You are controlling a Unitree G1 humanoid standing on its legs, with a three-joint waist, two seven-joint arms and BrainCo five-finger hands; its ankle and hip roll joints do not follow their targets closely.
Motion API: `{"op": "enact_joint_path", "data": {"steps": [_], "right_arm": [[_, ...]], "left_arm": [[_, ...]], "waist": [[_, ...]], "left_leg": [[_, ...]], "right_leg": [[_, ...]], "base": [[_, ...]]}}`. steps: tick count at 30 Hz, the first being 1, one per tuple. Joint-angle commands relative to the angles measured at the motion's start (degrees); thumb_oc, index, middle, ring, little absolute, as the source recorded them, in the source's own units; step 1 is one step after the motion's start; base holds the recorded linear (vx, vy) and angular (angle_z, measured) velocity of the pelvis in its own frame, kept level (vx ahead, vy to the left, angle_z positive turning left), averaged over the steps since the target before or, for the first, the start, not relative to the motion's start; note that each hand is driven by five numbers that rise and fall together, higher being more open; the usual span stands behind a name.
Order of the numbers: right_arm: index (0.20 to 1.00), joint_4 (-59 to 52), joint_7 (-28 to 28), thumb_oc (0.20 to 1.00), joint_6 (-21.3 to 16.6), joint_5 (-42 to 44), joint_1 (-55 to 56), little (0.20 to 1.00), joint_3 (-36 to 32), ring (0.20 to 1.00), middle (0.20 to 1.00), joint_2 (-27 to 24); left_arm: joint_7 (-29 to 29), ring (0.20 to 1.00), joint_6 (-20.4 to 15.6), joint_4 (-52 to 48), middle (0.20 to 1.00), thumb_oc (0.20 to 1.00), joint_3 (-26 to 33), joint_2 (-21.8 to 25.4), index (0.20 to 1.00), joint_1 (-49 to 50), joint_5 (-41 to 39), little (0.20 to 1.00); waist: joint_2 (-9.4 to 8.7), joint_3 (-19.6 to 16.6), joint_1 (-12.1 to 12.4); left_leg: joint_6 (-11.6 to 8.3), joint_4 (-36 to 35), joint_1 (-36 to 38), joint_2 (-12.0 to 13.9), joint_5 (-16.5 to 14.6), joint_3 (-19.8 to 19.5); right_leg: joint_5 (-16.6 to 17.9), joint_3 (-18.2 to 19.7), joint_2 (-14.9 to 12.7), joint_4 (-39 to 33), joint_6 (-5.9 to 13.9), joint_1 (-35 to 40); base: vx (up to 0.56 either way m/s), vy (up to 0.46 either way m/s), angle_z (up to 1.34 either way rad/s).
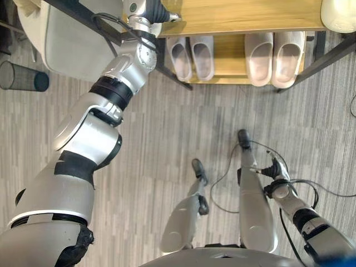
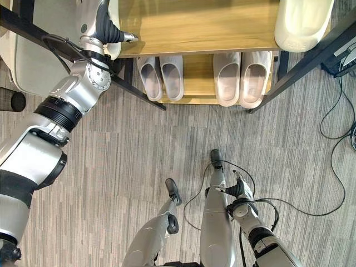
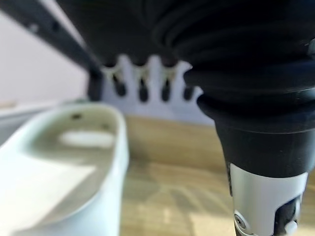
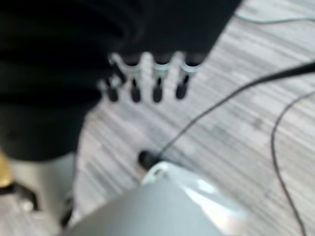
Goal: Arrange the slippers neatly on the shoe rack.
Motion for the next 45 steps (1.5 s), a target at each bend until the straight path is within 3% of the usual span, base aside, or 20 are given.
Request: {"op": "enact_joint_path", "data": {"steps": [1,4,12,14,17,24,35,38,41,42,45], "right_arm": [[1.000,1.2,0.0,1.000,-0.4,2.1,1.3,1.000,-0.4,1.000,1.000,1.3],[1.000,1.2,0.0,1.000,-0.7,2.7,1.7,1.000,-0.9,1.000,1.000,1.7],[1.000,2.1,0.5,1.000,-1.2,3.8,3.7,1.000,-1.9,1.000,1.000,2.5],[1.000,2.4,0.7,1.000,-1.3,3.9,3.9,1.000,-1.9,1.000,1.000,2.8],[1.000,2.7,0.6,1.000,-1.3,4.0,3.4,1.000,-1.9,1.000,1.000,2.6],[1.000,3.5,0.0,1.000,-1.7,4.7,2.1,1.000,-1.4,1.000,1.000,2.9],[1.000,4.3,0.0,1.000,-2.2,5.6,2.0,1.000,-0.8,1.000,1.000,3.3],[1.000,4.4,-0.2,1.000,-2.4,6.0,1.6,1.000,-0.7,1.000,1.000,3.2],[1.000,4.8,-0.3,1.000,-2.2,6.1,1.1,1.000,-0.4,1.000,1.000,3.4],[1.000,5.0,-0.3,1.000,-2.1,6.3,1.0,1.000,-0.5,1.000,1.000,3.4],[1.000,5.6,-0.3,1.000,-1.8,6.9,0.5,1.000,-0.5,1.000,1.000,3.8]], "left_arm": [[2.9,1.000,0.3,6.9,1.000,1.000,3.1,4.8,1.000,-7.4,-0.1,1.000],[3.2,1.000,0.6,7.6,1.000,1.000,3.3,5.9,1.000,-8.1,-0.4,1.000],[4.6,0.843,-0.3,3.2,0.843,0.843,3.8,8.2,0.843,-5.4,0.8,0.843],[4.8,0.859,-0.3,2.6,0.859,0.859,3.8,8.5,0.859,-4.8,1.4,0.859],[4.2,1.000,1.1,5.8,1.000,1.000,2.6,8.1,1.000,-6.1,2.0,1.000],[4.5,1.000,4.4,12.5,1.000,1.000,0.6,7.5,1.000,-9.4,4.8,1.000],[4.3,1.000,6.0,16.7,1.000,1.000,0.1,7.9,1.000,-9.6,5.7,1.000],[3.9,0.865,6.4,18.9,0.865,0.865,0.5,7.3,0.865,-9.2,5.3,0.865],[3.2,0.457,6.2,19.6,0.457,0.457,0.6,6.3,0.457,-9.3,4.8,0.457],[3.1,0.200,6.1,19.7,0.200,0.200,0.9,5.9,0.200,-9.0,4.5,0.200],[2.1,0.200,5.4,20.4,0.200,0.200,2.4,3.7,0.200,-8.2,2.5,0.200]], "waist": [[0.29,-2.1,0.1],[0.33,-2.4,0.1],[-0.32,-3.6,0.5],[-0.39,-3.9,0.5],[-0.71,-4.2,0.4],[-2.11,-4.7,0.7],[-3.24,-6.5,0.8],[-3.47,-7.2,0.6],[-3.70,-7.6,0.7],[-3.76,-7.5,0.7],[-3.73,-7.4,0.5]], "left_leg": [[-2.74,0.3,-3.5,1.9,1.0,-3.7],[-2.74,0.3,-4.0,1.9,0.8,-3.5],[-2.60,0.3,-3.6,1.5,0.2,-3.0],[-2.55,0.3,-3.4,1.3,-0.1,-2.9],[-2.53,0.3,-3.5,1.1,-0.3,-2.8],[-2.55,0.3,-5.0,0.9,-0.5,-2.6],[-2.76,0.3,-6.8,0.9,-0.4,-2.1],[-2.90,0.3,-7.4,1.0,-0.5,-1.8],[-2.91,0.3,-8.5,1.0,-0.4,-1.6],[-2.93,0.3,-8.6,1.0,-0.4,-1.6],[-2.93,0.3,-9.3,1.1,-0.1,-1.5]], "right_leg": [[-8.0,-0.1,-1.5,5.8,5.52,1.0],[-7.6,-0.4,-1.6,5.2,5.69,0.8],[-6.8,-0.7,-1.9,3.7,5.98,2.0],[-6.5,-0.8,-2.0,3.0,6.02,2.5],[-6.0,-0.9,-2.1,1.6,6.12,3.2],[-3.6,-1.8,-2.4,-2.7,6.26,3.8],[-1.7,-1.9,-2.4,-6.6,6.12,3.9],[-1.0,-2.0,-2.4,-7.7,6.14,3.8],[-0.4,-1.9,-2.4,-8.5,6.19,2.9],[-0.3,-1.8,-2.4,-8.5,6.17,2.8],[-0.2,-1.6,-2.3,-8.6,6.08,2.0]], "base": [[0.05,0.022,0.04],[0.05,0.012,0.01],[0.06,0.020,0.01],[0.05,0.028,-0.01],[0.04,0.021,-0.01],[0.04,-0.006,-0.01],[0.04,0.000,-0.02],[0.04,0.002,-0.02],[0.03,-0.010,-0.04],[0.00,0.000,0.00],[0.00,0.000,0.00]]}}
